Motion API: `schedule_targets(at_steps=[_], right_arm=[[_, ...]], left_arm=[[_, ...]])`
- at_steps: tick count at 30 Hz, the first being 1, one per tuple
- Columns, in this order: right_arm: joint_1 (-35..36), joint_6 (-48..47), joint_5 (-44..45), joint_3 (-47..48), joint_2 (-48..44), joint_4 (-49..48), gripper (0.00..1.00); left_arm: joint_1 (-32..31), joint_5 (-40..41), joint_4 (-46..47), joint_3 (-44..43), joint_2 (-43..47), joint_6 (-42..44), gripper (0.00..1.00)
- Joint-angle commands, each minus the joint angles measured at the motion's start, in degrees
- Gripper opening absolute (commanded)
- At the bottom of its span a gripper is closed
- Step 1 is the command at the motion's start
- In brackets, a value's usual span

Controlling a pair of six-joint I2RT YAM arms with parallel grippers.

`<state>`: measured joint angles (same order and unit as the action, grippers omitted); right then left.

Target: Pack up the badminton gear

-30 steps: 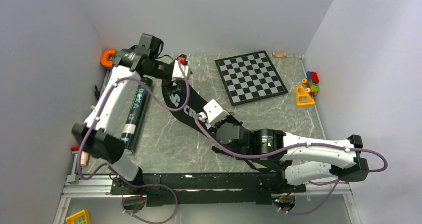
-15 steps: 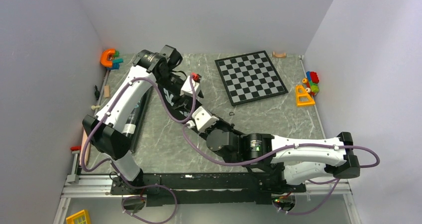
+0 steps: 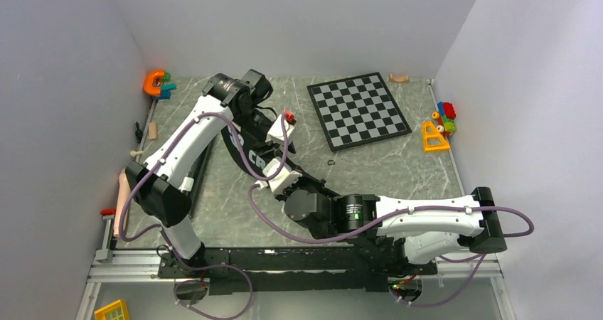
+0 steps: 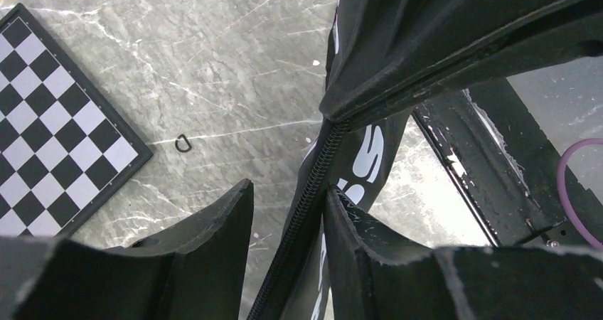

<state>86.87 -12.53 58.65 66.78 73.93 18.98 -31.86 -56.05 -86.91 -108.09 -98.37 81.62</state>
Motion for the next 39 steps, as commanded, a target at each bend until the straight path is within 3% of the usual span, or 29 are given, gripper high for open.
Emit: schedule_targets(at_steps=[1,6,8,9,10,11,15,16,18,21,25,32,35,39], right_arm=[[0.45,-1.10,2.36,2.71,-1.24,-7.13,0.00],[0.49,-1.91,2.18,2.21,-1.07,-8.89,0.00],[0.51,-2.05,2.13,2.28,-1.04,-9.42,0.00],[0.48,-1.85,2.23,2.34,-1.04,-9.48,0.00],[0.48,-1.35,2.44,2.30,-1.11,-9.30,0.00],[0.49,-0.82,2.76,2.18,-1.14,-9.17,0.00],[0.41,2.33,4.36,1.41,-2.38,-7.71,0.00],[0.42,3.31,4.88,1.15,-2.85,-7.31,0.04],[0.13,5.76,5.84,0.82,-4.21,-6.35,0.25],[-0.55,10.28,6.73,0.80,-6.82,-4.34,0.44],[-3.27,15.26,6.39,1.10,-10.44,-3.49,0.54],[-10.79,26.44,7.54,5.72,-14.43,2.85,0.57],[-18.99,37.18,4.30,7.47,-17.22,10.37,0.50],[-29.62,44.73,-3.84,6.54,-21.79,13.41,0.39]], left_arm=[[-0.56,-1.52,-0.63,1.08,0.54,0.80,0.45],[-1.54,-0.85,-1.53,1.70,0.07,0.88,0.44],[-1.98,-0.03,-1.39,1.57,-0.19,0.83,0.31],[-2.24,0.39,-1.11,1.46,-0.24,0.54,0.20],[-2.32,0.79,-0.42,1.27,-0.27,-0.09,0.02],[-2.30,1.34,0.76,1.21,-0.14,-1.47,0.00],[-2.29,5.40,8.15,2.74,2.05,-6.40,0.00],[-2.33,6.80,10.70,3.59,3.00,-7.92,0.00],[-2.28,10.47,19.30,5.80,5.11,-12.34,0.00],[-1.96,15.85,29.03,8.90,8.54,-18.38,0.00],[-1.34,20.24,34.37,10.83,11.25,-21.19,0.00],[-0.74,27.70,39.37,11.77,14.16,-22.92,0.00],[0.01,29.44,39.35,12.17,15.51,-22.65,0.00],[1.21,30.22,39.15,15.27,18.36,-23.30,0.00]])
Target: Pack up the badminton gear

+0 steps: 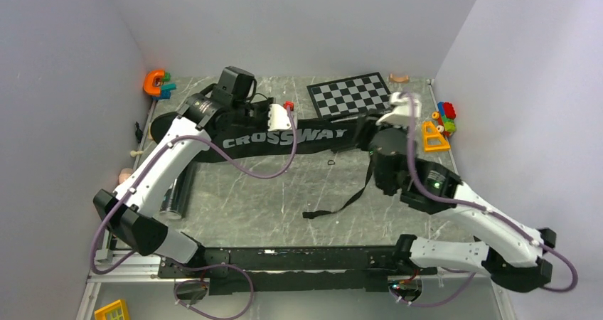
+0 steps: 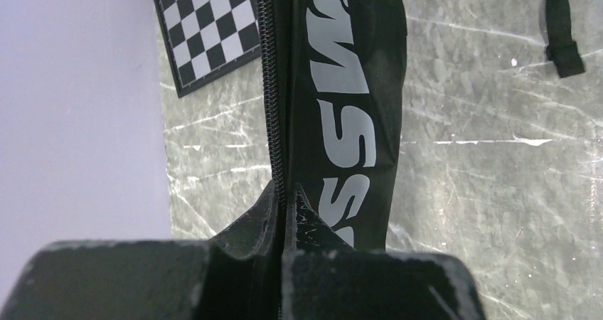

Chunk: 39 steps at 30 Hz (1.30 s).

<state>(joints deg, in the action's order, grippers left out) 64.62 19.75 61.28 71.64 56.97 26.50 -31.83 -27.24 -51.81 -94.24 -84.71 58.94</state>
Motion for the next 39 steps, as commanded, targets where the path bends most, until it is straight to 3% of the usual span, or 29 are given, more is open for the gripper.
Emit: schedule_targets(at_steps=[1,3,5,8,11,14,22,31,39], right_arm=[[-9.20,13.64,-7.33,1.71,-5.57,6.49,0.36],[-12.57,16.04,-8.87,2.40,-6.23,8.59,0.29],[-16.33,17.59,-11.76,3.07,-6.18,10.18,0.14],[-24.58,19.28,-20.69,4.31,-3.68,12.44,0.00],[-34.99,21.81,-32.95,4.66,-2.03,12.85,0.00],[-42.41,23.94,-39.39,3.27,-3.56,12.08,0.00],[-52.91,27.44,-52.54,-1.86,-5.56,9.98,0.00],[-53.52,30.19,-60.22,-6.92,-6.19,5.69,0.00],[-53.49,31.10,-59.62,-8.91,-7.55,3.37,0.00]], left_arm=[[1.29,1.55,4.08,2.35,5.54,-0.76,0.00],[1.65,1.60,4.03,3.83,6.99,-1.20,0.00],[2.01,1.46,3.39,4.62,7.89,-1.64,0.00],[2.45,1.44,3.17,5.22,9.25,-2.83,0.00],[2.73,1.73,3.65,5.57,10.10,-4.05,0.00],[2.83,2.01,4.14,6.21,10.65,-4.93,0.00],[2.86,1.32,3.84,6.61,11.39,-5.60,0.00],[2.84,0.86,4.57,7.66,12.20,-6.37,0.00],[2.88,0.31,4.22,7.35,12.43,-6.54,0.00]])
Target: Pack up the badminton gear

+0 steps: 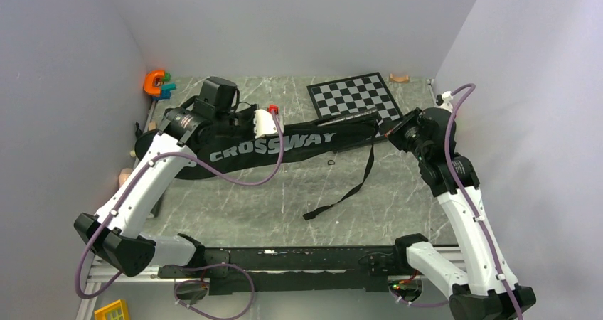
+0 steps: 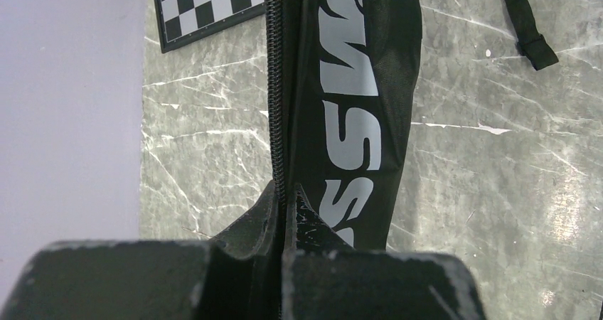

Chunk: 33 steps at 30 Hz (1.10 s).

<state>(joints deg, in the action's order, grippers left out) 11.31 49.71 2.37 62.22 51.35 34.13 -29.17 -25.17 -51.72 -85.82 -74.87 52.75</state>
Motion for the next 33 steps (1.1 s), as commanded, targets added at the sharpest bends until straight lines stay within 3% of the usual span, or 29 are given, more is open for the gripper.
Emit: schedule_targets(at_steps=[1,33], right_arm=[[-0.19,1.24,-0.51,0.72,-2.10,-4.37,0.00],[2.08,5.14,-8.93,-7.54,-0.98,-16.90,0.00]], left_arm=[[0.19,-1.73,4.16,-0.96,2.62,-0.44,0.00],[0.12,-2.90,3.30,-0.64,1.86,-0.43,0.00]])
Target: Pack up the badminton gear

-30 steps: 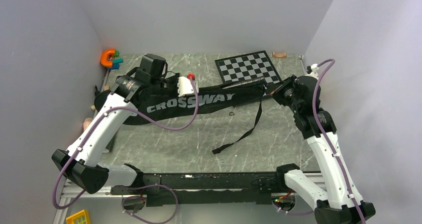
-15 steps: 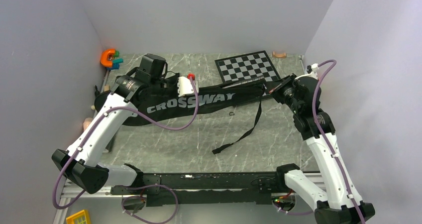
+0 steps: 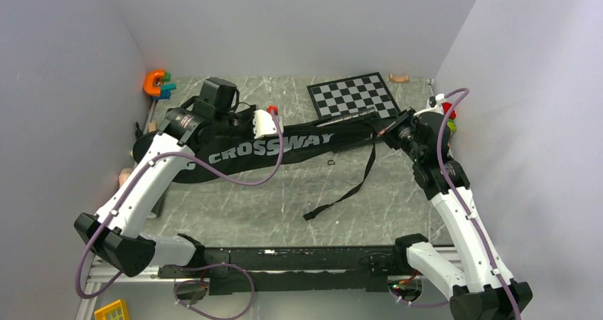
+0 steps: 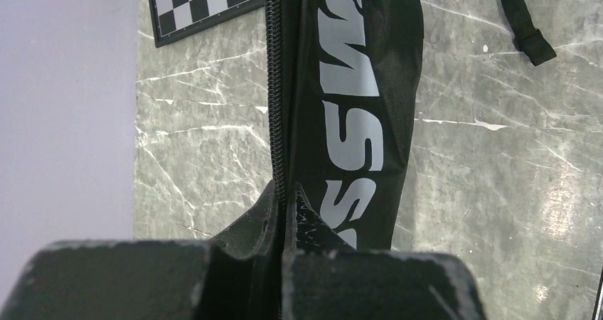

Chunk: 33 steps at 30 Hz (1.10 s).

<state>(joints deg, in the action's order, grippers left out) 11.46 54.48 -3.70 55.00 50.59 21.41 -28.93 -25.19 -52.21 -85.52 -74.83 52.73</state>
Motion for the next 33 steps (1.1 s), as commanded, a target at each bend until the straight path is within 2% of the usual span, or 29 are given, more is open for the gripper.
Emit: schedule_targets(at_steps=[1,8,17,21,26,31,33], right_arm=[[2.83,0.14,-2.36,-0.33,-0.22,-3.99,0.00],[8.28,-1.30,-0.04,-0.72,1.63,-2.95,0.00],[3.43,-9.88,10.34,8.50,-2.47,13.43,0.00],[3.12,-12.32,13.51,12.92,-3.29,16.62,0.10],[3.13,-12.55,13.58,15.97,-1.90,15.66,0.11],[3.10,-10.75,10.18,14.39,0.53,11.08,0.00],[3.13,-9.88,8.89,13.66,1.09,9.76,0.00]], left_arm=[[-0.14,-2.96,3.78,-1.04,1.67,-0.45,0.00],[-0.84,-3.01,3.59,-1.57,0.83,-0.87,0.00],[-0.91,-2.08,3.16,-0.62,2.12,-0.17,0.00],[-0.94,-2.24,3.09,-0.53,2.29,-0.17,0.00],[-0.96,-2.37,2.93,-0.53,2.66,0.07,0.00],[-0.89,-2.23,2.82,-0.10,3.09,0.20,0.00],[-0.92,-2.07,2.81,0.00,3.26,0.23,0.00]])
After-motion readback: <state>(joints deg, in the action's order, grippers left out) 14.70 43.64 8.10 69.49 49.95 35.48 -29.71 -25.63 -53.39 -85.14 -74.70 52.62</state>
